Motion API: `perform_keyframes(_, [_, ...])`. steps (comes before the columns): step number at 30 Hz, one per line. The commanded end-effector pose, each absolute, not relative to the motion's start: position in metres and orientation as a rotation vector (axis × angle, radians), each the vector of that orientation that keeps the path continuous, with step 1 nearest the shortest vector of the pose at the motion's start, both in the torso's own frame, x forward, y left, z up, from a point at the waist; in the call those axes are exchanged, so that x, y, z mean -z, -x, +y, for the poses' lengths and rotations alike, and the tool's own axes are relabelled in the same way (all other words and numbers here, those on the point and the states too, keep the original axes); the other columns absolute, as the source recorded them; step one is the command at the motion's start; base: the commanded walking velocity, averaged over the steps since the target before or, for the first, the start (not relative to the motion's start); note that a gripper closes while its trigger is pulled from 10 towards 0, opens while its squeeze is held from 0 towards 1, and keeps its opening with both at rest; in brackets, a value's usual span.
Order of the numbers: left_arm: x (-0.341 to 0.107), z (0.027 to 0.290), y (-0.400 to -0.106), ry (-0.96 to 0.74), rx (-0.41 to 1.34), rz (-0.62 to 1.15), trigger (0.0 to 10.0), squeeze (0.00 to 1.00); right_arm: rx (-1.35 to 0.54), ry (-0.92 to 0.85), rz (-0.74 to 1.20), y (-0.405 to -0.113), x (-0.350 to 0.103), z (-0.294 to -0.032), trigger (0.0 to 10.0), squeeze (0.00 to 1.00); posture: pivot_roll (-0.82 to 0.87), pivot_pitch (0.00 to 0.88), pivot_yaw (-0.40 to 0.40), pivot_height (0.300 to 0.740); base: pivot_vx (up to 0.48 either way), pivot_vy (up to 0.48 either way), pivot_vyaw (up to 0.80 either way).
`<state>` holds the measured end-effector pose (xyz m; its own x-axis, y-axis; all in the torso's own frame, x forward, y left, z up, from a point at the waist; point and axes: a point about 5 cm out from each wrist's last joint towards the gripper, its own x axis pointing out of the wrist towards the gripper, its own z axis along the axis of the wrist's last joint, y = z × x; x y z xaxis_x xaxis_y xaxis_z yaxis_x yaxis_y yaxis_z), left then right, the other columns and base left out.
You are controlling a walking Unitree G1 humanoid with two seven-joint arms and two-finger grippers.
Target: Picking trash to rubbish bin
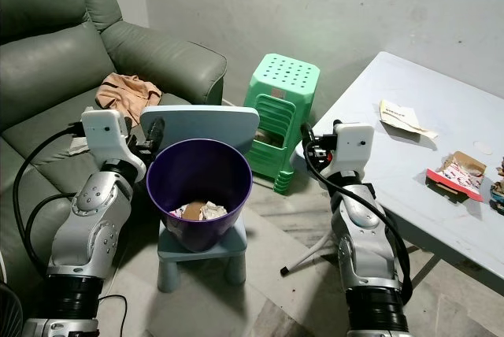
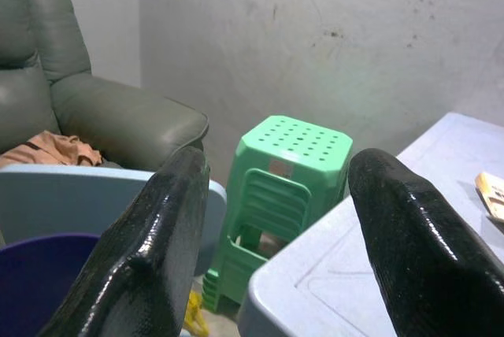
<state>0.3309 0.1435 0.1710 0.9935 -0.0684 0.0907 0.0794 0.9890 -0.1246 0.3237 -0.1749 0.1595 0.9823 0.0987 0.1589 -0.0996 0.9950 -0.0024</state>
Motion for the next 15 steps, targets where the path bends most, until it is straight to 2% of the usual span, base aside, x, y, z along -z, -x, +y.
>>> perform_keyframes(1, [-0.1721, 0.1385, -0.3314, 0.126, 0.093, -0.091, 10.0, 0.00, -0.090, 0.004, -0.159, -0.3218, -0.1611, -0.1780, 10.0, 0.00, 0.10, 0.000, -0.118, 0.740, 0.000, -0.274, -0.72])
perform_keyframes(15, [-0.1705, 0.1402, -0.3314, 0.138, 0.088, -0.087, 10.0, 0.00, -0.095, 0.012, -0.145, -0.3189, -0.1588, -0.1778, 10.0, 0.00, 0.11, 0.000, -0.126, 0.740, 0.000, -0.270, -0.72])
